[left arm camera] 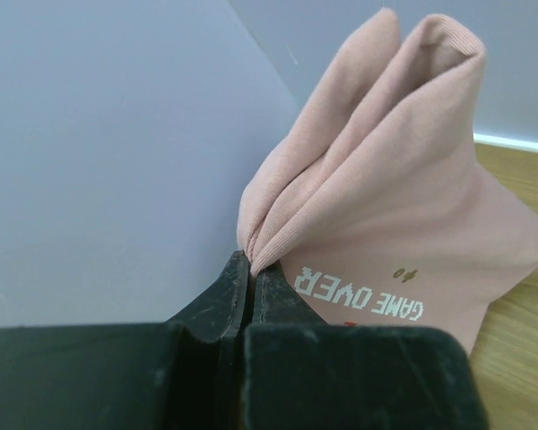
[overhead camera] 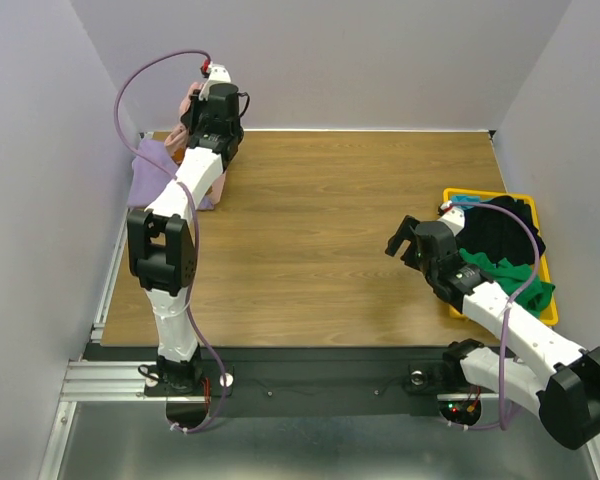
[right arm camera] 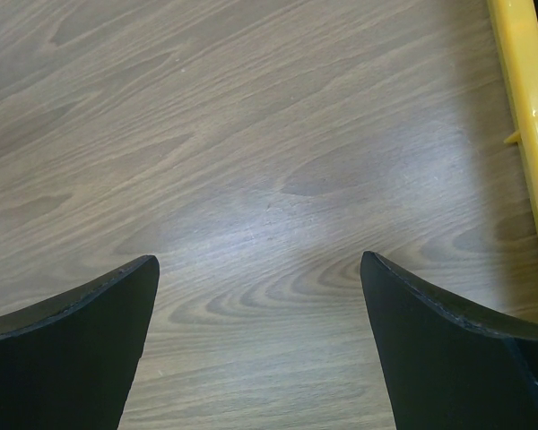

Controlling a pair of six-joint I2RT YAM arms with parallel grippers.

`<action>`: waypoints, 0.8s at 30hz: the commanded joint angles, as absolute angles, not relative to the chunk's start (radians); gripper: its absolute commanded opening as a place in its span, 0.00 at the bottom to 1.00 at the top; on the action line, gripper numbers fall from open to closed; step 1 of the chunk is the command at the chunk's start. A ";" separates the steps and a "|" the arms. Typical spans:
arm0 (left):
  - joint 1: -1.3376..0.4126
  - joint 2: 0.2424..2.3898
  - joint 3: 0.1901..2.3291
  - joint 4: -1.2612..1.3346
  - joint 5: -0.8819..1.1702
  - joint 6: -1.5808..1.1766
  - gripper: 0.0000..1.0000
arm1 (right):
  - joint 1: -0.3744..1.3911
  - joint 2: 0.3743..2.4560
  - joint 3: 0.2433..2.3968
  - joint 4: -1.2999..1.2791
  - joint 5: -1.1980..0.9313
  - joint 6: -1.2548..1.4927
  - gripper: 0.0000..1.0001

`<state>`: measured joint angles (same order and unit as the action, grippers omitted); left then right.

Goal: Fold and stack the t-shirts
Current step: Neatly place the folded tshirt to the corner

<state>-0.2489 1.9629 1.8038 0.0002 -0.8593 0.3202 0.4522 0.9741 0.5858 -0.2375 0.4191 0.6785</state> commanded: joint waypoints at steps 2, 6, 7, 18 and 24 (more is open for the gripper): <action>-0.252 1.898 1.855 0.035 -0.855 0.334 0.00 | 0.449 0.965 0.604 -0.224 0.433 0.689 1.00; -0.227 1.910 1.836 0.032 -0.828 0.292 0.00 | 0.449 0.957 0.600 -0.224 0.434 0.687 1.00; -0.222 1.916 1.835 0.029 -0.827 0.291 0.00 | 0.449 0.956 0.600 -0.224 0.434 0.686 1.00; -0.114 2.035 1.865 0.003 -0.834 0.213 0.00 | 0.449 1.012 0.615 -0.224 0.442 0.684 1.00; -0.040 2.132 1.952 -0.064 -0.863 0.152 0.33 | 0.449 1.048 0.626 -0.224 0.433 0.677 1.00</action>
